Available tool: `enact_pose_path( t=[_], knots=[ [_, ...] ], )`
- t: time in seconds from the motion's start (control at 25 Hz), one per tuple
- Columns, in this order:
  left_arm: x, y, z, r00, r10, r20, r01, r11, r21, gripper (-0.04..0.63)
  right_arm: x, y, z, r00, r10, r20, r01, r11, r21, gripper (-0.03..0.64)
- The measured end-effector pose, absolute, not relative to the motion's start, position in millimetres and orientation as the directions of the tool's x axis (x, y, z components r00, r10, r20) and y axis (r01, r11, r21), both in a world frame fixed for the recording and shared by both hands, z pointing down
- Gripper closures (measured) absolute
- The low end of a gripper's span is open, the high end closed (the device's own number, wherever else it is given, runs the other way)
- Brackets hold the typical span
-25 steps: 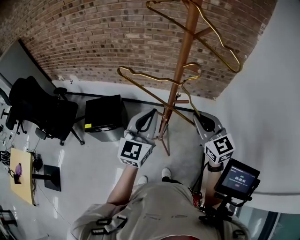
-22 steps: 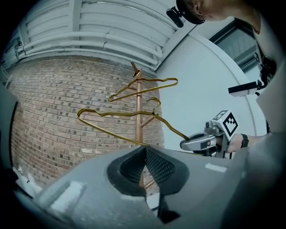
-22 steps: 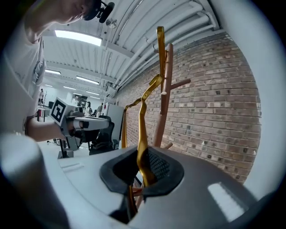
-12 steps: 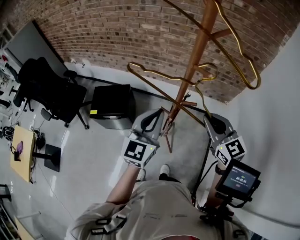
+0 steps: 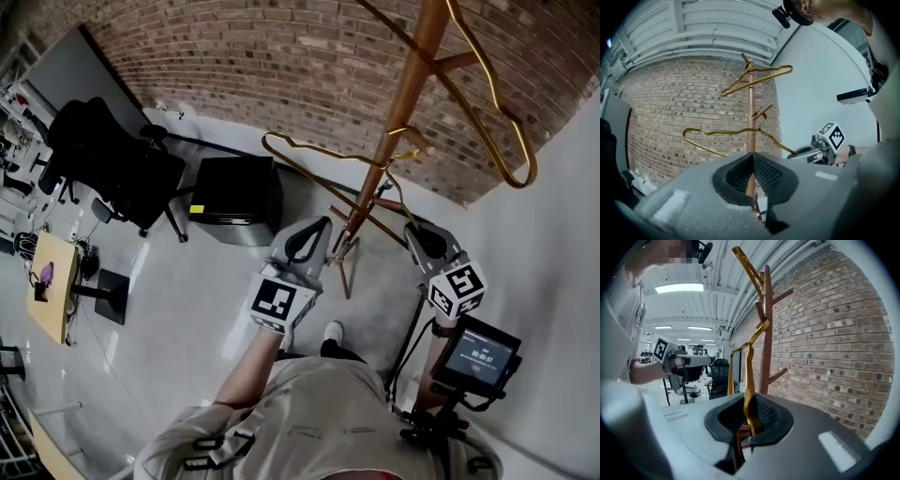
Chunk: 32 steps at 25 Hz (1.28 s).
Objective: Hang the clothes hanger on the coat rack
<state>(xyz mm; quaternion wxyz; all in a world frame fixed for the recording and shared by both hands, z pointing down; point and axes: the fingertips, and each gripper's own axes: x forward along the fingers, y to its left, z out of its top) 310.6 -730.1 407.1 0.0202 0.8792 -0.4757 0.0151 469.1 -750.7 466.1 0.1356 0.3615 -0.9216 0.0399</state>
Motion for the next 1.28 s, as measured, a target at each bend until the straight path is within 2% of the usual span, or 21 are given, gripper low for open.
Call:
enact_pose_path(
  t=[0.2, 0.36, 0.52, 0.72, 0.84, 1.04, 1.12, 1.28],
  knots=[
    [303.5, -726.8, 416.1, 0.526, -0.847, 0.071, -0.85, -0.525, 0.029, 0.595, 468.1, -769.9, 480.5, -0.632, -0.712, 0.305, -0.71, 0.69, 0.14, 0.582],
    [304.3, -713.9, 421.1, 0.547, -0.834, 0.08, -0.837, -0.545, 0.04, 0.595, 478.4, -758.7, 487.7, -0.524, -0.795, 0.306, -0.778, 0.593, 0.207, 0.453],
    [297.3, -700.1, 410.3, 0.604, -0.795, 0.061, -0.797, -0.603, 0.036, 0.595, 493.5, -730.4, 467.4, -0.382, -0.892, 0.243, -0.868, 0.437, 0.238, 0.382],
    [287.2, -660.4, 408.7, 0.689, -0.724, 0.025, -0.724, -0.688, 0.048, 0.595, 521.1, -646.2, 434.3, -0.147, -0.978, 0.151, -0.948, 0.183, 0.26, 0.376],
    [288.8, -651.5, 415.3, 0.719, -0.694, 0.03, -0.694, -0.715, 0.081, 0.595, 525.4, -612.7, 430.9, -0.064, -0.99, 0.13, -0.982, 0.085, 0.168, 0.403],
    [276.7, -614.0, 412.6, 0.722, -0.688, -0.072, -0.682, -0.726, 0.09, 0.595, 482.7, -529.6, 426.9, 0.045, -0.996, 0.076, -0.999, -0.045, 0.001, 0.551],
    [272.0, -586.3, 413.4, 0.75, -0.659, -0.06, -0.652, -0.751, 0.104, 0.595, 446.8, -497.1, 428.0, 0.026, -0.995, 0.096, -1.0, -0.025, 0.009, 0.617],
    [282.2, -553.2, 411.8, 0.781, -0.624, -0.028, -0.619, -0.779, 0.099, 0.595, 406.6, -476.2, 427.1, -0.064, -0.989, 0.134, -0.998, 0.066, 0.012, 0.617]
  ],
)
